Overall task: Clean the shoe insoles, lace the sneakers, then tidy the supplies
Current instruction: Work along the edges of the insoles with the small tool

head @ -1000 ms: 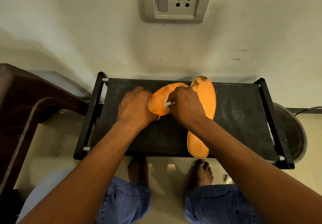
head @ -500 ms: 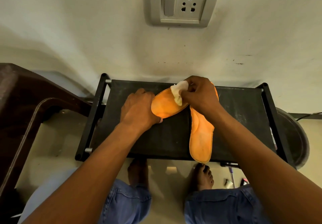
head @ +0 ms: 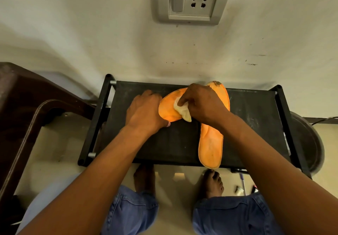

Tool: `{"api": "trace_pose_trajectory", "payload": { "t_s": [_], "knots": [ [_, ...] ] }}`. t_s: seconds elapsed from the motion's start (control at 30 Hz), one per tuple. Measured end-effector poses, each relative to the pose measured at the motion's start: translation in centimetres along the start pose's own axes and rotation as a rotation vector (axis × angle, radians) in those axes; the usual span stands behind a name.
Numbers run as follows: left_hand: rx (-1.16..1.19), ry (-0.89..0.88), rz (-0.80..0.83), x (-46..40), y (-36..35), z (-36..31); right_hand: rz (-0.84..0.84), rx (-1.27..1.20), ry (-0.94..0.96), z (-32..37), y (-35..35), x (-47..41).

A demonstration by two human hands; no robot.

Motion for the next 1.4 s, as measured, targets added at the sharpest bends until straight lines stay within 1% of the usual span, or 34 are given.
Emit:
{"api": "trace_pose_trajectory", "payload": {
  "t_s": [0.1,0.17,0.27,0.37,0.5,0.57,0.8,0.97,1.1,1.17,1.27,1.4],
  "knots": [
    [0.017,0.007,-0.011,0.0,0.0,0.0,0.111,0.049,0.033,-0.1,0.2,0.2],
    [0.02,0.006,-0.014,0.0,-0.1,0.0,0.113,0.068,0.056,-0.3,0.1,0.2],
    [0.008,0.003,-0.016,0.0,-0.1,0.1,0.069,0.074,0.049,-0.3,-0.2,0.0],
    [-0.007,-0.003,-0.016,0.0,-0.1,0.1,-0.019,0.024,0.024,-0.3,-0.4,-0.2],
    [-0.028,-0.003,-0.004,-0.1,-0.1,0.0,-0.229,-0.097,-0.102,-0.8,-0.7,-0.4],
    [-0.028,-0.004,0.0,-0.1,-0.2,0.0,-0.266,-0.064,-0.127,-0.8,-1.1,-0.5],
    [-0.026,-0.009,-0.011,-0.3,-0.4,0.2,-0.235,0.101,-0.063,-0.8,-1.2,-0.6],
    [-0.038,-0.004,-0.021,-0.3,-0.6,0.2,-0.253,0.061,-0.123,0.6,-2.7,-0.2],
    [-0.021,0.016,-0.058,-0.2,-0.7,-0.1,-0.184,0.117,-0.015,3.7,-3.9,1.1],
    [-0.023,0.017,-0.067,-0.1,-0.7,-0.1,-0.225,0.143,-0.011,4.2,-4.2,1.6],
    [-0.013,0.016,-0.045,-0.2,-0.8,0.0,-0.31,0.135,-0.088,3.2,-3.9,1.1],
    [-0.055,0.0,-0.016,-0.5,-0.9,0.0,-0.426,0.053,-0.283,0.8,-2.5,-0.2]
  ]
}}
Point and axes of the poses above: each hand's wrist, its own x-axis away from the middle knuckle, its own y-axis out of the back of the hand, z = x × y, the point moved 1 cm from there along -x, towards the middle knuckle, and after that the axes turned 15 degrees about -y, right-handed, at the moved point
